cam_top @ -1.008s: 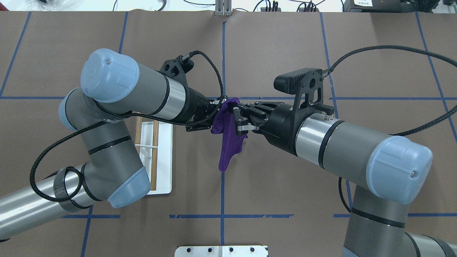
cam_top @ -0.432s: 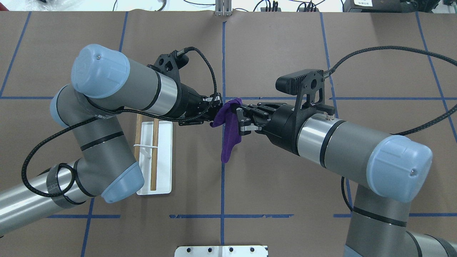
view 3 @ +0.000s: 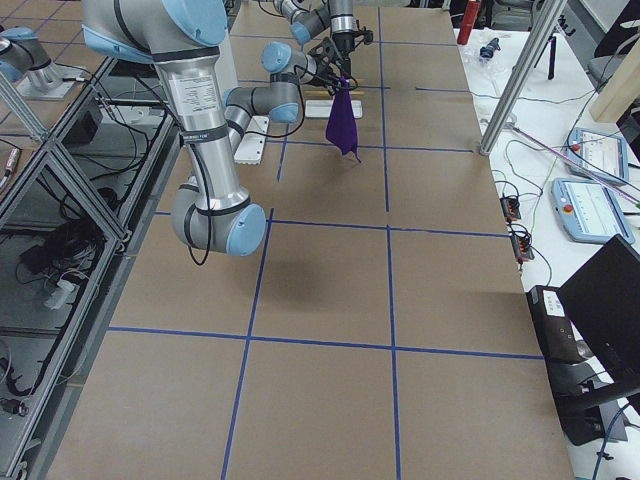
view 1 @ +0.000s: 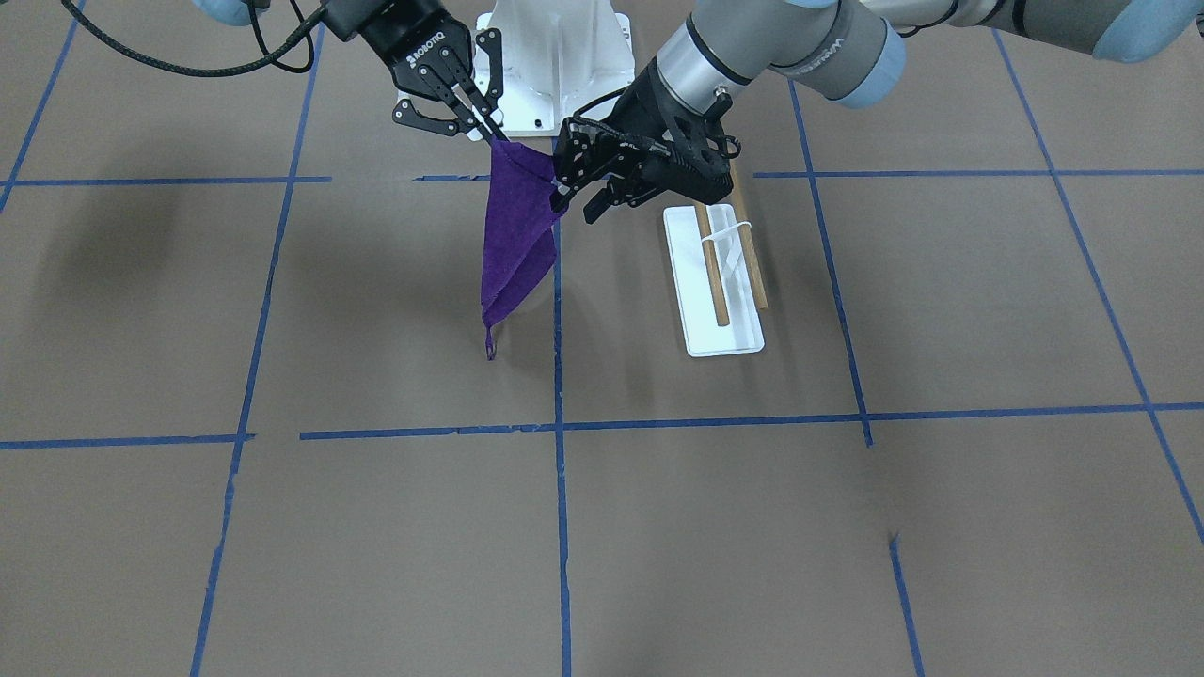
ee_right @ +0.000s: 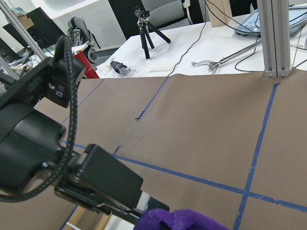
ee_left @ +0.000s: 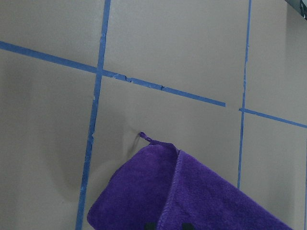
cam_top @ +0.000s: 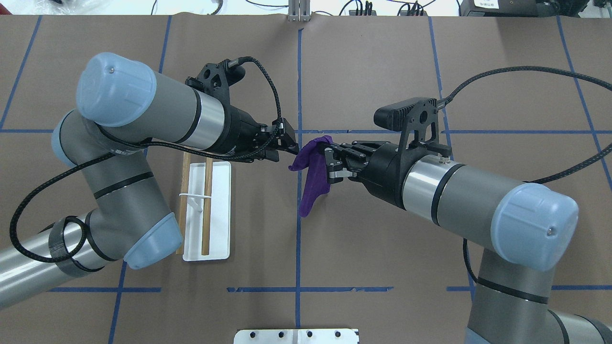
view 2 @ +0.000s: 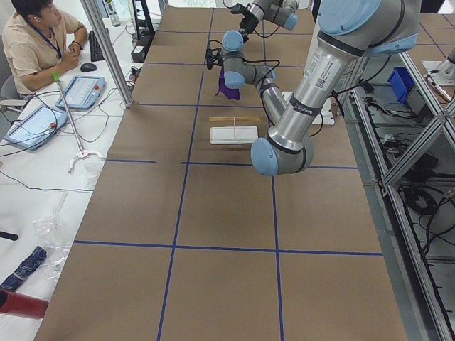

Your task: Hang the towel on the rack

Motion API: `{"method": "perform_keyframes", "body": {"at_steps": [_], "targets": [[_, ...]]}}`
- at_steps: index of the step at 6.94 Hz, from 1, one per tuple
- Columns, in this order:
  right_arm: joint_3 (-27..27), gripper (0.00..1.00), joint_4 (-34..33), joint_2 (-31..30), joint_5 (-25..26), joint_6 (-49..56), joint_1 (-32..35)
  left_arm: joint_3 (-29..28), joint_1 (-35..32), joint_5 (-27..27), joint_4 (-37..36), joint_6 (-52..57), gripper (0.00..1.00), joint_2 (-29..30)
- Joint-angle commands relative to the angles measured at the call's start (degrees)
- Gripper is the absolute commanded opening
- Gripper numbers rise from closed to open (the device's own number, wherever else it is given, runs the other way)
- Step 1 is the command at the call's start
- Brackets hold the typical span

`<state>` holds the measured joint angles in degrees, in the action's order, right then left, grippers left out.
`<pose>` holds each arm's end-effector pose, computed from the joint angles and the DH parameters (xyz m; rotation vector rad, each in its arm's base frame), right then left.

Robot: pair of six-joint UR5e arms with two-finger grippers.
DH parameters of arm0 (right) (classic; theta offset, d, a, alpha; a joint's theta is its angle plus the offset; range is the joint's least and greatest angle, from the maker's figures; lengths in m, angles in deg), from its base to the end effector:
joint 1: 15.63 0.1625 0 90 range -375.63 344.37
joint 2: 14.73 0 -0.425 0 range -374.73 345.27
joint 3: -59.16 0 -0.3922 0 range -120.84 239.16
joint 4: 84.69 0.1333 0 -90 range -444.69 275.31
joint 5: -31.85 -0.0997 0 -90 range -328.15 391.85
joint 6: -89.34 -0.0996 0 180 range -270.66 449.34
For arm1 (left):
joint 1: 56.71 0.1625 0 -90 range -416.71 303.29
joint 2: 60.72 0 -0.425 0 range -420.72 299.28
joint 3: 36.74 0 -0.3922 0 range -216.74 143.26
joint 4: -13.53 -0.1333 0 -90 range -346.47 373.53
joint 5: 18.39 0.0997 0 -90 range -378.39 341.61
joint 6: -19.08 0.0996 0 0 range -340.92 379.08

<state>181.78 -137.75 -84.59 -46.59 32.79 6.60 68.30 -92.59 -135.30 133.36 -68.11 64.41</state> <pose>-0.3880 -0.3241 0.1501 0.8676 -1.3033 0.0038 0.4349 -0.4235 0.1261 0.0848 1.4144 -0.1496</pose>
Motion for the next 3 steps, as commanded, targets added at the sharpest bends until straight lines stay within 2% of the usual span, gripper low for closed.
{"method": "perform_keyframes", "body": {"at_steps": [1, 3], "targets": [[-0.01, 0.0, 0.33, 0.25, 1.44, -0.49, 0.0, -0.1, 0.28, 0.54, 0.14, -9.49, 0.87, 0.55], [0.08, 0.0, 0.59, 0.69, 3.82, -0.58, -0.08, -0.62, 0.2, 0.89, -0.73, -22.78, 0.86, 0.99]]}}
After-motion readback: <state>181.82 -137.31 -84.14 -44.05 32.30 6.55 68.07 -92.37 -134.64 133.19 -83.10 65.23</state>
